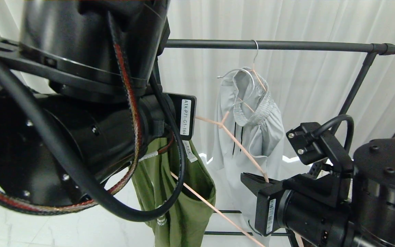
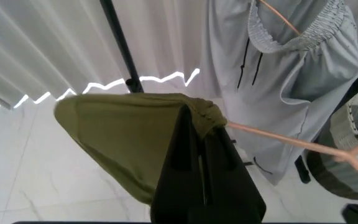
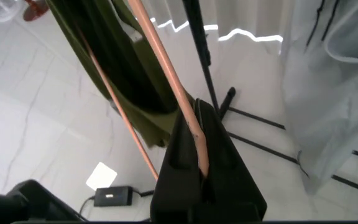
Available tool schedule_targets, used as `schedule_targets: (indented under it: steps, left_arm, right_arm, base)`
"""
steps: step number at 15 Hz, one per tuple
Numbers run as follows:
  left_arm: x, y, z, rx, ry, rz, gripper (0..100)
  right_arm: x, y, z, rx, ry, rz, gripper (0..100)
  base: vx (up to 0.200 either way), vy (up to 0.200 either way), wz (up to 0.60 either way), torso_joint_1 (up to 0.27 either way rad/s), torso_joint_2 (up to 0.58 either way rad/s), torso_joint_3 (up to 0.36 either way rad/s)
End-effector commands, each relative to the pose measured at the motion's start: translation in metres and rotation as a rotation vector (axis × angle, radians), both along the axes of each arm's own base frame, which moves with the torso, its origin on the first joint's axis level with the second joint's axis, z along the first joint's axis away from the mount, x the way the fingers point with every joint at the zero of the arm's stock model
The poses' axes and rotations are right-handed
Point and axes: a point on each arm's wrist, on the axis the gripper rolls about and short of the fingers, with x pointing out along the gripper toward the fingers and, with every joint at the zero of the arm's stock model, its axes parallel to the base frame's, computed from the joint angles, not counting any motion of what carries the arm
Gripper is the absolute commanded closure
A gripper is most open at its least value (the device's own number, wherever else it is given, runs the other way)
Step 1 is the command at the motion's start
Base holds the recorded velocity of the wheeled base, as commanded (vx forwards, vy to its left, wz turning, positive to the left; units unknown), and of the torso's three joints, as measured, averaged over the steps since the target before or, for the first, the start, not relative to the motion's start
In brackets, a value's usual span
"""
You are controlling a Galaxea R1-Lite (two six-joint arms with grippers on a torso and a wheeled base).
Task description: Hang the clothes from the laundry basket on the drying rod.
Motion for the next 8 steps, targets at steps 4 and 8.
schedule_targets:
  steps: [4, 8]
  left_arm:
    - [-0.006, -0.001, 0.001, -0.007, -0.001, -0.021, 100]
    - [-0.023, -0.009, 0.000, -0.053, 0.011, -0.077, 100]
  right_arm:
    - [0.008, 0.011, -0.012, -0.048, 0.003, 0.004, 100]
    - [0.023, 0.011, -0.005, -0.076, -0.042, 0.032, 100]
  base:
    - [0.000, 0.000, 0.00, 0.000, 0.00, 0.000]
    - [0.000, 0.000, 0.00, 0.000, 0.00, 0.000]
